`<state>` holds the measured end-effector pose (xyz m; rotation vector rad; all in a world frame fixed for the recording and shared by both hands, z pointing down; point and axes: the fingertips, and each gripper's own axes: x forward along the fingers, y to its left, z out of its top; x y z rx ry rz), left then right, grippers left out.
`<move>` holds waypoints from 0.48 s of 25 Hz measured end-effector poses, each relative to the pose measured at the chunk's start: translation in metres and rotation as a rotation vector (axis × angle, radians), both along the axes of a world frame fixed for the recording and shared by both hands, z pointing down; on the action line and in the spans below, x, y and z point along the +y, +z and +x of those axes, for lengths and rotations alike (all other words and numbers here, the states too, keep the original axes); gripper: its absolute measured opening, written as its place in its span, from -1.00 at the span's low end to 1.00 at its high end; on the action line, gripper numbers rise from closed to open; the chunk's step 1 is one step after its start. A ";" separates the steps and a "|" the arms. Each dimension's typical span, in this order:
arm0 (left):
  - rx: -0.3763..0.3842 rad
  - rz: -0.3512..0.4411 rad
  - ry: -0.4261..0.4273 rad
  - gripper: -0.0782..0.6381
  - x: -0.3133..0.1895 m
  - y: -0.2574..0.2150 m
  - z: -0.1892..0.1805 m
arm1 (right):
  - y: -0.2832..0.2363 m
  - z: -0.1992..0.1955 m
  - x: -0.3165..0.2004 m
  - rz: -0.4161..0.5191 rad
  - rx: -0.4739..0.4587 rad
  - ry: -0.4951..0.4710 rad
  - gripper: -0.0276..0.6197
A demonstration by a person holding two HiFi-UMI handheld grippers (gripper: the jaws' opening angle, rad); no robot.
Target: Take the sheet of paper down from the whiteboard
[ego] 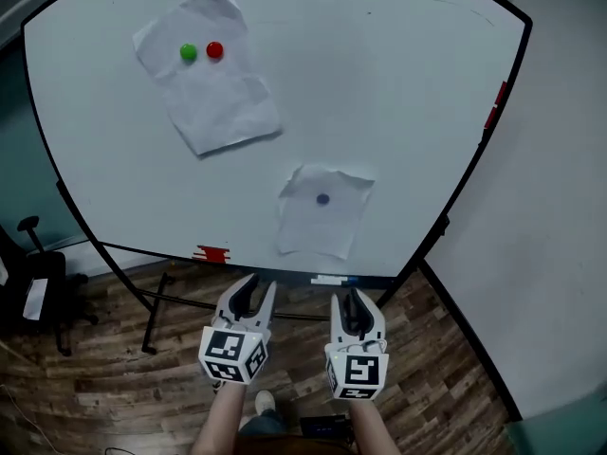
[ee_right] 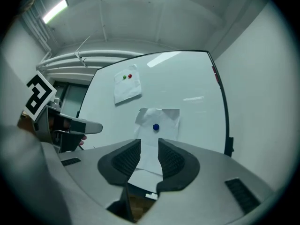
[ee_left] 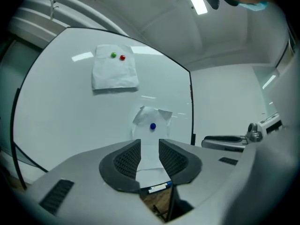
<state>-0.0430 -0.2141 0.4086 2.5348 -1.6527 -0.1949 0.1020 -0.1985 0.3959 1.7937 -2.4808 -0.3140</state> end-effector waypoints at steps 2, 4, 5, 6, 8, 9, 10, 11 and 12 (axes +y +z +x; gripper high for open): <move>-0.008 0.001 0.024 -0.44 -0.037 -0.005 -0.003 | -0.005 -0.009 -0.036 0.002 0.002 0.013 -0.56; -0.019 0.001 0.052 -0.44 -0.067 -0.006 -0.006 | -0.006 -0.017 -0.068 0.001 0.004 0.029 -0.56; -0.024 0.000 0.065 -0.44 -0.081 -0.006 -0.007 | -0.006 -0.020 -0.082 0.002 0.007 0.037 -0.56; -0.026 -0.001 0.077 -0.44 -0.095 -0.005 -0.009 | -0.006 -0.023 -0.096 0.004 0.010 0.046 -0.56; -0.025 -0.001 0.096 -0.44 -0.117 -0.004 -0.012 | -0.008 -0.028 -0.118 0.010 0.015 0.064 -0.55; -0.025 -0.002 0.104 -0.44 -0.126 -0.003 -0.013 | -0.008 -0.030 -0.126 0.012 0.017 0.072 -0.55; -0.025 -0.003 0.112 -0.44 -0.134 -0.002 -0.013 | -0.007 -0.032 -0.133 0.012 0.020 0.078 -0.55; -0.023 -0.004 0.118 -0.44 -0.141 -0.001 -0.014 | -0.006 -0.034 -0.139 0.012 0.023 0.082 -0.55; -0.019 -0.004 0.124 -0.44 -0.147 -0.002 -0.014 | -0.006 -0.037 -0.144 0.011 0.026 0.084 -0.55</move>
